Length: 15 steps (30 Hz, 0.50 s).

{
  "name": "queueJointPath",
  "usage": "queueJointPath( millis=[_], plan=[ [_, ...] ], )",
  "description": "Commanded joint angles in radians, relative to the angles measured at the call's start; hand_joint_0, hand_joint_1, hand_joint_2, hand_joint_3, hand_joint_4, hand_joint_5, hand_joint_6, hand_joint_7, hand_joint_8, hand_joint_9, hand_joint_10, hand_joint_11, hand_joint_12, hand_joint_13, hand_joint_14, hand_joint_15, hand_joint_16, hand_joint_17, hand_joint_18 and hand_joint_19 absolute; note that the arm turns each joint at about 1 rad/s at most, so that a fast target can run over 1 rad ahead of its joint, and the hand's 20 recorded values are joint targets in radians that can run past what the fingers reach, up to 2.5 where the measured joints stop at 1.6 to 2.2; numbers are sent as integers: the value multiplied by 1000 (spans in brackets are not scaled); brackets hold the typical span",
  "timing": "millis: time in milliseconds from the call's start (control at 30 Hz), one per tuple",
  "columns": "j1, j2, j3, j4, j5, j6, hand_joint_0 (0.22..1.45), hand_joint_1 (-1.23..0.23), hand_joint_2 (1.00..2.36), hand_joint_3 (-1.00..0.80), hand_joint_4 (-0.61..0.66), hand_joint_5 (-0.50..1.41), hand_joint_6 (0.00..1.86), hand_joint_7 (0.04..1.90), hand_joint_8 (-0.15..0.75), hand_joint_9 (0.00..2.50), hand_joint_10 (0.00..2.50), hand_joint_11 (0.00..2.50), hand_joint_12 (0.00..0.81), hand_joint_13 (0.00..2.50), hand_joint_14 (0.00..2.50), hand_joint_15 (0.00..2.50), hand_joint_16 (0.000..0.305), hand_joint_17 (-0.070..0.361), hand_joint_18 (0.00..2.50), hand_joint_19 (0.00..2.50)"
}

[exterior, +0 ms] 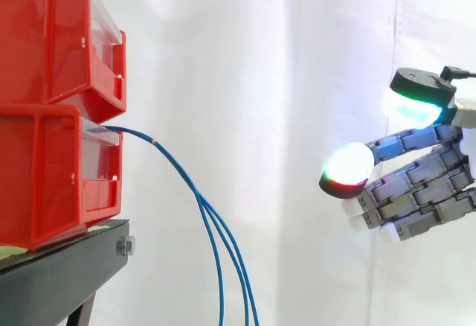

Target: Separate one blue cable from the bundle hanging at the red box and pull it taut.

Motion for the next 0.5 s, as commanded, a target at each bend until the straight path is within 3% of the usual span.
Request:
queueJointPath(
  millis=[0,200,400,467],
  plan=[
    [11,-21,5,50,31,-40,532,-600,1002,-474,228,-221,502,811,281,416,1,0,290,486,5,160,31,70,330,189],
    [13,-120,81,30,20,-2,532,-597,1002,-475,233,-219,502,812,285,432,0,5,290,490,5,160,31,70,334,190],
    [20,-143,106,39,2,-9,533,-594,1001,-480,241,-217,502,819,286,443,0,10,293,498,6,166,31,70,338,192],
    [25,-170,124,58,2,-28,532,-594,1001,-478,240,-216,502,820,288,446,0,19,293,491,5,161,31,70,334,180]
  ],
)
